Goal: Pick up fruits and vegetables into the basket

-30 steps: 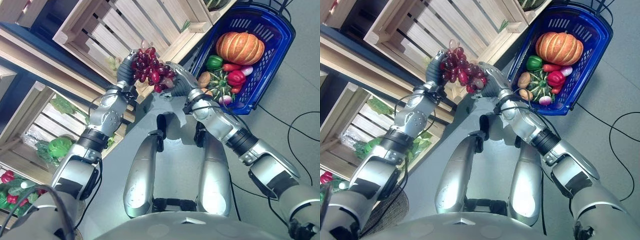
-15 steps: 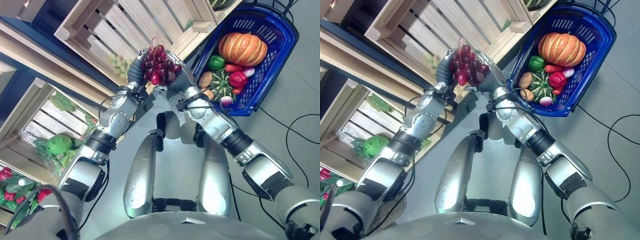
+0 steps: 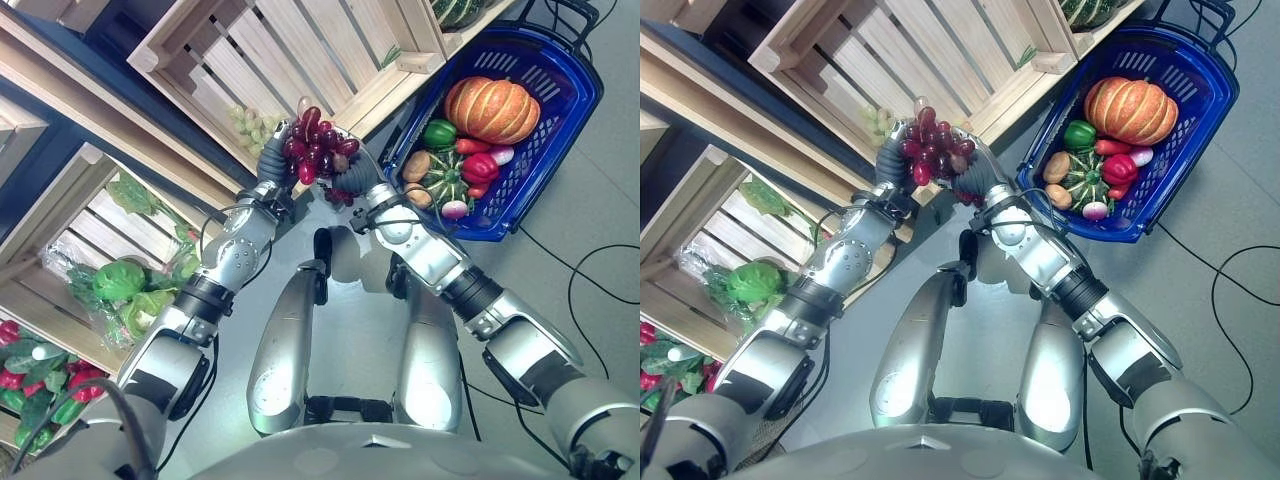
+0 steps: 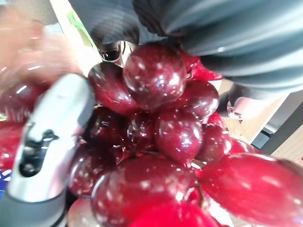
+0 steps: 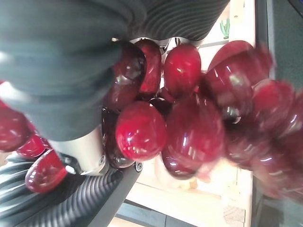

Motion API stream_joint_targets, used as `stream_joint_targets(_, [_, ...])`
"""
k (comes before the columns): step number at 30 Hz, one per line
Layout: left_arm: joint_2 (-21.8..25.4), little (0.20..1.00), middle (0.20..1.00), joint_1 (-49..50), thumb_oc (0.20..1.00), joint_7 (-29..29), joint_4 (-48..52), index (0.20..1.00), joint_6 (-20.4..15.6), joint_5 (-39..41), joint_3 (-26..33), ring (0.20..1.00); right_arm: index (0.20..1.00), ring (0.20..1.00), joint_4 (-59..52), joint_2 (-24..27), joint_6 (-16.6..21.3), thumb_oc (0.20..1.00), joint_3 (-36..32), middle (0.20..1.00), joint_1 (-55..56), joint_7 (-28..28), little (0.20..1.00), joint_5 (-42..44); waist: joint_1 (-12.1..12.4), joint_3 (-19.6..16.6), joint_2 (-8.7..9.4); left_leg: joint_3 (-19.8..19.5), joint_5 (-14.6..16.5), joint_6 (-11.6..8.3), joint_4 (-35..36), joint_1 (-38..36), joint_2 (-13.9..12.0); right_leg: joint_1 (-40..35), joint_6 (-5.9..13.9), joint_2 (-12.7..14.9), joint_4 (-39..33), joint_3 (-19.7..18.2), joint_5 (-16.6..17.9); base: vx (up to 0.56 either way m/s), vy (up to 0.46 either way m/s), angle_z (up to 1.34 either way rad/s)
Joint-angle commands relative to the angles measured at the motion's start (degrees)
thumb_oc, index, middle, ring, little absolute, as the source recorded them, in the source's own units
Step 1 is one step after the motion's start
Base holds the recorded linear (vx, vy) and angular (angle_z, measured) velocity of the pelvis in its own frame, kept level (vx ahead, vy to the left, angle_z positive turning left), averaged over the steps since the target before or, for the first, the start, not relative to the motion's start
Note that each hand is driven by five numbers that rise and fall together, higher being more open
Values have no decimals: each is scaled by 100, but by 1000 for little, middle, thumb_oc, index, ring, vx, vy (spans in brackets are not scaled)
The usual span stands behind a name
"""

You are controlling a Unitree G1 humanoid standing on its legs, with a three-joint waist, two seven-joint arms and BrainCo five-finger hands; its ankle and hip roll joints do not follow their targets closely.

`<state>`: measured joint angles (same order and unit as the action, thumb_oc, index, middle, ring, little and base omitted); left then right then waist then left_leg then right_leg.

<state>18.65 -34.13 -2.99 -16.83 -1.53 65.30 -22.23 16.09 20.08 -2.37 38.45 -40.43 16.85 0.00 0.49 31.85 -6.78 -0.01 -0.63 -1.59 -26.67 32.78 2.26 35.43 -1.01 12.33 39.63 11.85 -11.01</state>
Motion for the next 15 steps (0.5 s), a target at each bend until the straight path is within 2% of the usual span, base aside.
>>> stream_joint_targets(1, [-394,200,200,-331,200,656,1369,200,-381,-153,-606,200,200,200,76,-582,-137,200,147,200,-476,-336,200,42,112,-206,12,506,1213,490,-401,-173,508,-302,435,-134,-500,-208,85,-3,-35,4])
stream_joint_targets(8, [-346,200,200,-451,200,559,1503,200,-637,-505,-599,200,200,200,258,-542,-275,200,19,200,-458,-326,200,346,112,-206,45,487,1249,504,-428,-153,509,-268,430,-142,-459,-193,79,0,-27,3])
stream_joint_targets(12, [-304,200,200,-504,200,560,1571,200,-630,-773,-615,200,200,200,288,-561,-207,200,-50,200,-426,-441,200,670,115,-206,61,499,1263,505,-436,-138,491,-253,435,-140,-452,-175,80,-4,-39,4])
stream_joint_targets(13, [-287,718,718,-540,718,452,1617,718,-657,-1023,-626,718,200,200,274,-565,-183,200,-85,200,-411,-485,200,863,111,-206,67,505,1264,505,-439,-134,484,-249,437,-138,-456,-171,85,-5,-45,2])
stream_joint_targets(14, [-266,1000,1000,-564,1000,380,1636,1000,-762,-1329,-622,1000,200,200,263,-564,-147,200,-127,200,-395,-564,200,1058,108,-206,76,507,1267,509,-437,-137,478,-251,436,-138,-455,-168,81,-2,-44,1])
stream_joint_targets(15, [-216,1000,1000,-603,1000,304,1664,1000,-877,-1543,-633,1000,200,200,223,-561,-129,200,-158,200,-375,-602,200,1237,105,-206,78,506,1268,514,-431,-143,476,-247,440,-137,-446,-167,78,0,-34,1])
